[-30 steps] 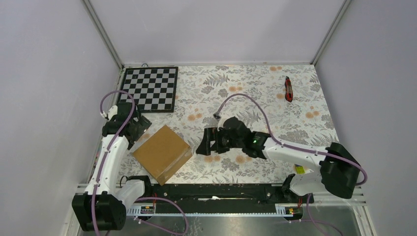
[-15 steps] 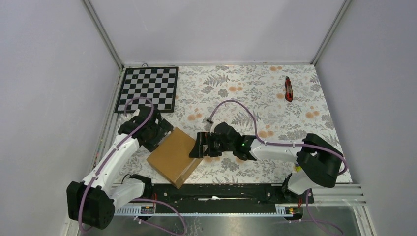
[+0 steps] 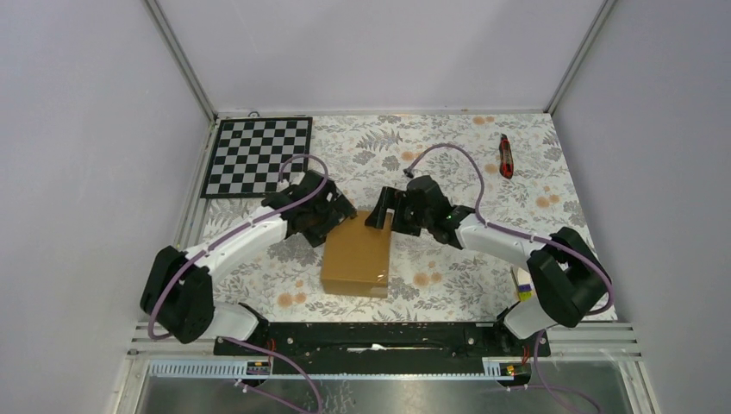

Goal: Unpack the express box
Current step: Adjust the express box at the center of the board.

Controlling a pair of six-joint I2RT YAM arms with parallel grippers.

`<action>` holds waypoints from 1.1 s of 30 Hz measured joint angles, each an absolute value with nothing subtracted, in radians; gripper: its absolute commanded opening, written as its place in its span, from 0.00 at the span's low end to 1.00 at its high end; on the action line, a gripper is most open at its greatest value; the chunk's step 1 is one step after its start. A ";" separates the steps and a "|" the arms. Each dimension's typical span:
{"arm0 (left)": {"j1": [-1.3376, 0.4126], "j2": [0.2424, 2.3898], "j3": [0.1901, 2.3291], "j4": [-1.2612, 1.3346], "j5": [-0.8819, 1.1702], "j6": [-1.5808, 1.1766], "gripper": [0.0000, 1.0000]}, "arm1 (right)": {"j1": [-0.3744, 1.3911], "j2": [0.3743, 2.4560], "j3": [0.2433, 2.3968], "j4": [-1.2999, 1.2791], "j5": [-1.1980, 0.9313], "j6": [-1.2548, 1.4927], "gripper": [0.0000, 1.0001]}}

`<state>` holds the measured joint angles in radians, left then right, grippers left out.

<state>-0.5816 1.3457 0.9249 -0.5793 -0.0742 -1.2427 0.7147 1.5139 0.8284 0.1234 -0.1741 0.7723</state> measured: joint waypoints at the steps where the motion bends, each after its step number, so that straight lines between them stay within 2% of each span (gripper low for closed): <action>1: -0.585 1.369 0.943 -0.565 -0.070 -1.229 0.99 | 0.698 1.514 0.844 0.104 -0.168 0.756 0.99; 8: -0.570 1.377 0.991 -0.558 -0.021 -1.070 0.99 | 0.622 1.443 0.888 0.011 -0.144 0.673 0.99; 10: -0.551 1.338 0.989 -0.577 0.010 -1.010 0.96 | 0.610 1.406 0.888 -0.016 -0.141 0.657 0.99; 13: -0.527 1.267 0.974 -0.585 0.058 -0.944 0.87 | 0.606 1.364 0.888 -0.043 -0.147 0.646 0.99; 20: -0.513 1.197 0.885 -0.586 0.146 -0.858 0.57 | 0.606 1.315 0.857 -0.072 -0.205 0.654 0.99; 23: -0.497 1.197 0.854 -0.596 0.162 -0.837 0.50 | 0.607 1.307 0.831 -0.072 -0.228 0.669 0.99; 28: -0.455 1.173 0.815 -0.585 0.181 -0.816 0.47 | 0.608 1.295 0.804 -0.078 -0.235 0.690 0.99; 33: -0.410 1.142 0.771 -0.542 0.221 -0.808 0.37 | 0.616 1.289 0.791 -0.077 -0.238 0.701 0.99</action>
